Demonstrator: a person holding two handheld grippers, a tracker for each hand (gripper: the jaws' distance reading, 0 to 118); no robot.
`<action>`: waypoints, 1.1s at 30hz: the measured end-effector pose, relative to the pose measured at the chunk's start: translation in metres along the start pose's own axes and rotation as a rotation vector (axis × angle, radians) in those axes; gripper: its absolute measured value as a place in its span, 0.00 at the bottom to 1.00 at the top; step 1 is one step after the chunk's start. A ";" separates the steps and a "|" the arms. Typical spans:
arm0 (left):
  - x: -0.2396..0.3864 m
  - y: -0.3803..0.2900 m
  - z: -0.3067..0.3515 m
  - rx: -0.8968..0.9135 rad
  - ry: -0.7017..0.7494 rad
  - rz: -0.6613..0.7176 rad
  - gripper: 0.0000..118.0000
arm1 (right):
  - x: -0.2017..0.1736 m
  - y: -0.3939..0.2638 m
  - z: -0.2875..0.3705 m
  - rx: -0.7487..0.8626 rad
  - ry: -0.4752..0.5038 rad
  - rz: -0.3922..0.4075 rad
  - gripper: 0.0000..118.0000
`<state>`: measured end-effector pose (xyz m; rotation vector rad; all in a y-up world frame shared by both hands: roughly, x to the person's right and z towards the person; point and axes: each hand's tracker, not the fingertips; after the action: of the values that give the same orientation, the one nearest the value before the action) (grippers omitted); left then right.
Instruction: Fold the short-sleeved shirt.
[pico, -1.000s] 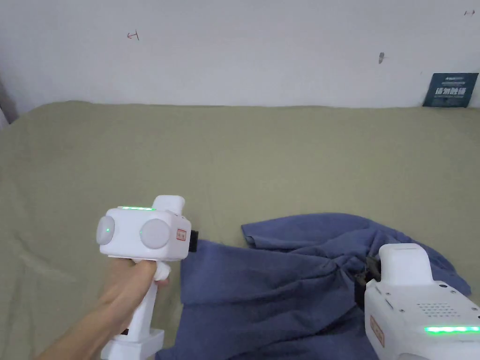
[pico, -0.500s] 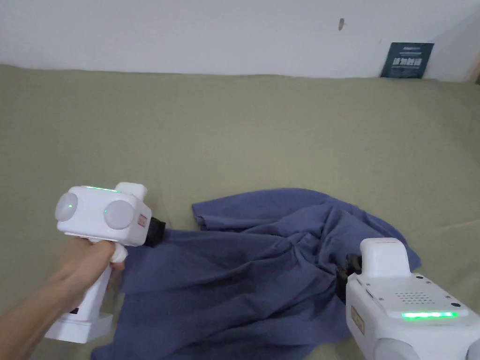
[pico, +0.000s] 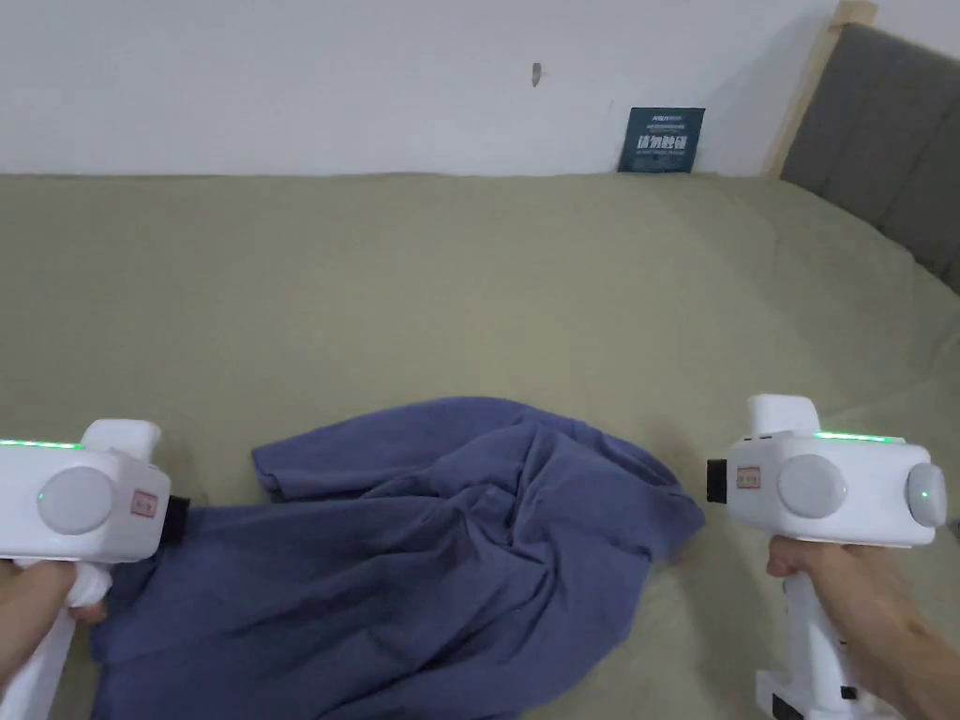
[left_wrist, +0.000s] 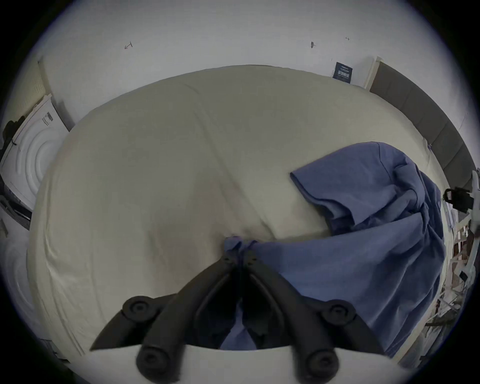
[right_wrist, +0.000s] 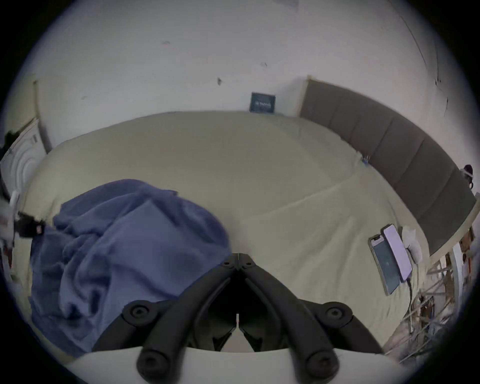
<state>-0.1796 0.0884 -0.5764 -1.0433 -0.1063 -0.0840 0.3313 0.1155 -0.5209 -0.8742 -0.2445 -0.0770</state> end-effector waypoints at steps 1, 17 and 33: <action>-0.001 0.001 -0.003 0.000 -0.002 0.001 0.01 | 0.003 0.002 -0.009 -0.032 0.051 -0.011 0.02; -0.020 -0.004 0.059 0.131 0.033 0.080 0.01 | -0.012 0.007 0.027 -0.006 0.045 0.084 0.03; -0.111 0.004 0.396 0.524 0.296 0.182 0.01 | -0.048 0.102 0.290 0.479 0.126 0.125 0.03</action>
<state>-0.3083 0.4353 -0.3968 -0.5052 0.2265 -0.0403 0.2493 0.4017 -0.4304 -0.4037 -0.0824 0.0423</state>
